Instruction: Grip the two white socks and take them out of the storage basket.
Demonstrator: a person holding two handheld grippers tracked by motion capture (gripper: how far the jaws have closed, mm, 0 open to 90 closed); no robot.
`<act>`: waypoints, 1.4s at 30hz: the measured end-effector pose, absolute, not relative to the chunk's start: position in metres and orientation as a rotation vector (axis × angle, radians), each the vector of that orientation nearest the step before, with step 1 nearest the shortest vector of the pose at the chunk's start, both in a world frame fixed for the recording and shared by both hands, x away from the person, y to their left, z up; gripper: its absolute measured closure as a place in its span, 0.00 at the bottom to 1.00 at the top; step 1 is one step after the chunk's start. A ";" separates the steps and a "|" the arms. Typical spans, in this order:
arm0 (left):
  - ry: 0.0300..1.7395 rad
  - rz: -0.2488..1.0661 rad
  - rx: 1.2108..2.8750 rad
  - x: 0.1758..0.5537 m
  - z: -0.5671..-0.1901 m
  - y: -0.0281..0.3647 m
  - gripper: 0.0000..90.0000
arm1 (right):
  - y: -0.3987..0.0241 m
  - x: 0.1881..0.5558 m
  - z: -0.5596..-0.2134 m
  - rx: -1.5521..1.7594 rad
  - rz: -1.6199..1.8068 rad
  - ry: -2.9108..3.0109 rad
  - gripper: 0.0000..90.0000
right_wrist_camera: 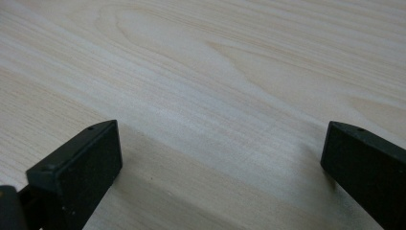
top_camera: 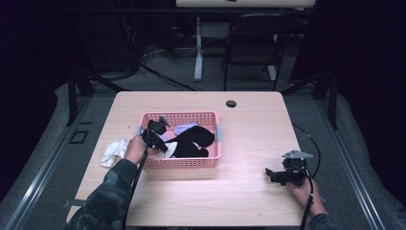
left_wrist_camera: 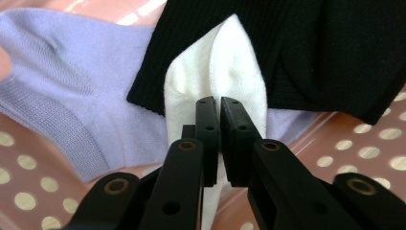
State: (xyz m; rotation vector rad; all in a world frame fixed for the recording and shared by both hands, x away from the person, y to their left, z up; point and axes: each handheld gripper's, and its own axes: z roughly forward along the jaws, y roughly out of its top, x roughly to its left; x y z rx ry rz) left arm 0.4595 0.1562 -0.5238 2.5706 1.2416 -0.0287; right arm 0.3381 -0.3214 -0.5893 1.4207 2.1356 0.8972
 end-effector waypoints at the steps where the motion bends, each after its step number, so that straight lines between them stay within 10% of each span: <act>1: 1.237 -0.024 2.569 0.459 -0.523 0.156 0.97 | -0.321 0.338 -0.589 1.421 0.902 2.136 0.00; 42: 0.980 0.189 2.442 0.448 -0.419 0.156 0.98 | -0.322 0.338 -0.589 1.420 0.897 2.137 0.00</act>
